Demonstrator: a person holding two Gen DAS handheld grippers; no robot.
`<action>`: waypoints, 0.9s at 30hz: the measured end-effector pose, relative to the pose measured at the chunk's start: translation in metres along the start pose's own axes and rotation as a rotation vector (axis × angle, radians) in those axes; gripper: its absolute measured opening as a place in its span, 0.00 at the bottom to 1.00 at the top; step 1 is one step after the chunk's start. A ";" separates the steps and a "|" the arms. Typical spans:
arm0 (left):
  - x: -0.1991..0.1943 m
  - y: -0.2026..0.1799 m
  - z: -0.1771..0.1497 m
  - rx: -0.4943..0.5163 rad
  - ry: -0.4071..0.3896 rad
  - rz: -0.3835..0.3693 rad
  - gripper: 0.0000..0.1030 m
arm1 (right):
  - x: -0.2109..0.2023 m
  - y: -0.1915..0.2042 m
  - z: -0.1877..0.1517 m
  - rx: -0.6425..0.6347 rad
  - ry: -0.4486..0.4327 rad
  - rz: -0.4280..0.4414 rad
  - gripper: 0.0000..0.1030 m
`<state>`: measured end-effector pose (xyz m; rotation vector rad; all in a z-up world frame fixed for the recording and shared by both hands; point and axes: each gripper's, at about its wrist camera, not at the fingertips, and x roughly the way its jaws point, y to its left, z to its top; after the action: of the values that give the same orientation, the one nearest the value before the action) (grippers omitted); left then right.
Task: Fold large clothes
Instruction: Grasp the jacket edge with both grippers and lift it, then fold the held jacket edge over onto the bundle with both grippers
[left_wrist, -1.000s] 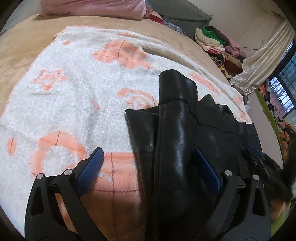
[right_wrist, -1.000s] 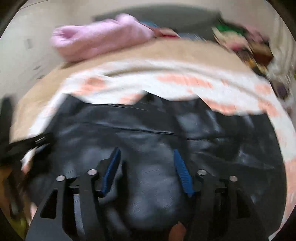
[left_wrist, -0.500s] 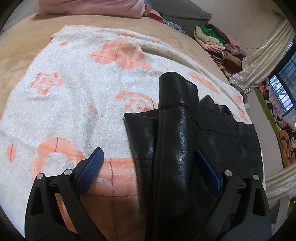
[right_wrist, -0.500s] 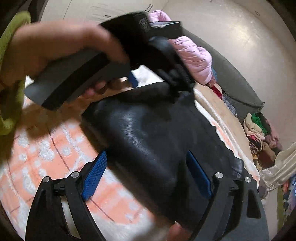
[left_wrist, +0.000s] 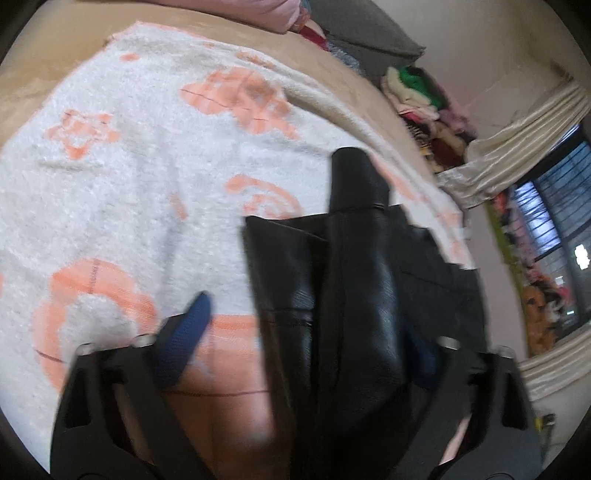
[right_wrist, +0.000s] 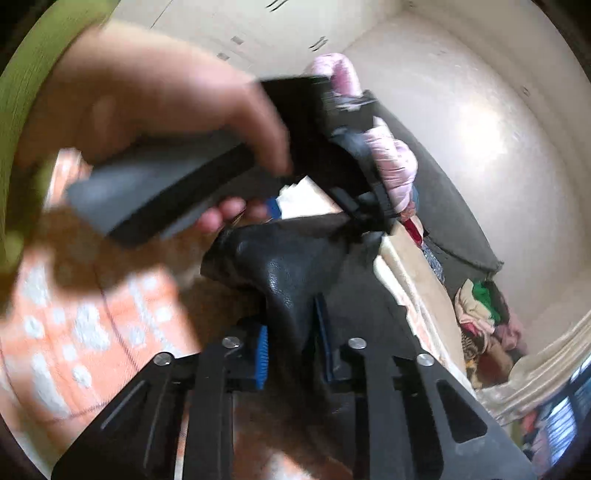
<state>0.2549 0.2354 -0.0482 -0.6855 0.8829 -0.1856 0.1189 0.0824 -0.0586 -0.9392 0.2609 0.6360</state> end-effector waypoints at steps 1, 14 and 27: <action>-0.003 -0.001 0.000 -0.015 0.000 -0.041 0.53 | -0.003 -0.006 0.005 0.025 -0.005 0.006 0.18; -0.065 -0.069 -0.003 0.029 -0.144 -0.150 0.46 | -0.054 -0.074 -0.004 0.370 -0.169 0.103 0.16; -0.043 -0.267 -0.009 0.295 -0.193 -0.150 0.53 | -0.128 -0.234 -0.112 0.768 -0.296 -0.015 0.14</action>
<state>0.2536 0.0427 0.1411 -0.4845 0.6029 -0.3701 0.1674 -0.1584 0.0934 -0.1067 0.2068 0.5836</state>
